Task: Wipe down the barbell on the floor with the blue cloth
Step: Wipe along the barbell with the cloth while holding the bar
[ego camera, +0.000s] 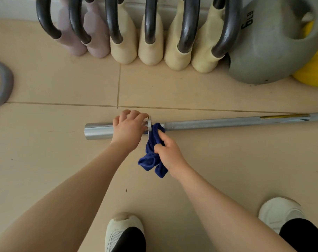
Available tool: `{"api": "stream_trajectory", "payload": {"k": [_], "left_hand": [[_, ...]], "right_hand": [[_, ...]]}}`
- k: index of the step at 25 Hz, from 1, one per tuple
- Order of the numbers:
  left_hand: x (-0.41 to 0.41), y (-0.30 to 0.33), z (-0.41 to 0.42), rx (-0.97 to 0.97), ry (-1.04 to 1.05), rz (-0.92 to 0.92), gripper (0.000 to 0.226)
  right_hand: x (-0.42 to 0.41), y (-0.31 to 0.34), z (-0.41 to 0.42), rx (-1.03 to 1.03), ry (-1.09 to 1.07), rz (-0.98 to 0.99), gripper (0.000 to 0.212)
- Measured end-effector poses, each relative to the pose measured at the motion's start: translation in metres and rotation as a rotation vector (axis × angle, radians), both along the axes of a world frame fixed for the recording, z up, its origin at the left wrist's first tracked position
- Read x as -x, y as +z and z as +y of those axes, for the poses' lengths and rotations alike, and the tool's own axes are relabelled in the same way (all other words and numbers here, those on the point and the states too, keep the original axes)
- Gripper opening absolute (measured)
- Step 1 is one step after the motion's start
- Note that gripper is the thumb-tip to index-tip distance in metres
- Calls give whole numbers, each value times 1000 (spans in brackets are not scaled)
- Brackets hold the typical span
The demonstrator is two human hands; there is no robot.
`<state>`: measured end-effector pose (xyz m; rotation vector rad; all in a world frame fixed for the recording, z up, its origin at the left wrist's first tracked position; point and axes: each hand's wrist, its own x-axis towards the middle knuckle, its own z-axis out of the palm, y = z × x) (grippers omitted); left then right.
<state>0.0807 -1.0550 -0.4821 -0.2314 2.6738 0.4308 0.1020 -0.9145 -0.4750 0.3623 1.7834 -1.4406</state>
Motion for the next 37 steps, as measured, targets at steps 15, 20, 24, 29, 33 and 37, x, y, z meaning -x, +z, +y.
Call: {"api": "stream_trajectory", "payload": {"k": [15,20,24,29,33,37], "left_hand": [[19,-2,-3,-110,21,-196,62],[24,6,4,-153,122,-85,58],[21,6,19,-91,90,-6,39],[26,9,25,-29,82,-20,44],[25,10,33,88,-9,-38,53],[23,10,40,122,-45,-54,60]], "right_hand": [[16,-3,-22,-35,-68,-190,35],[30,4,-1,-579,-36,549,44],[59,-7,-4,-794,570,720,32],[65,-9,7,-1004,444,615,26],[61,-6,10,-934,761,824,34],[86,-13,85,-1229,569,608,34]]}}
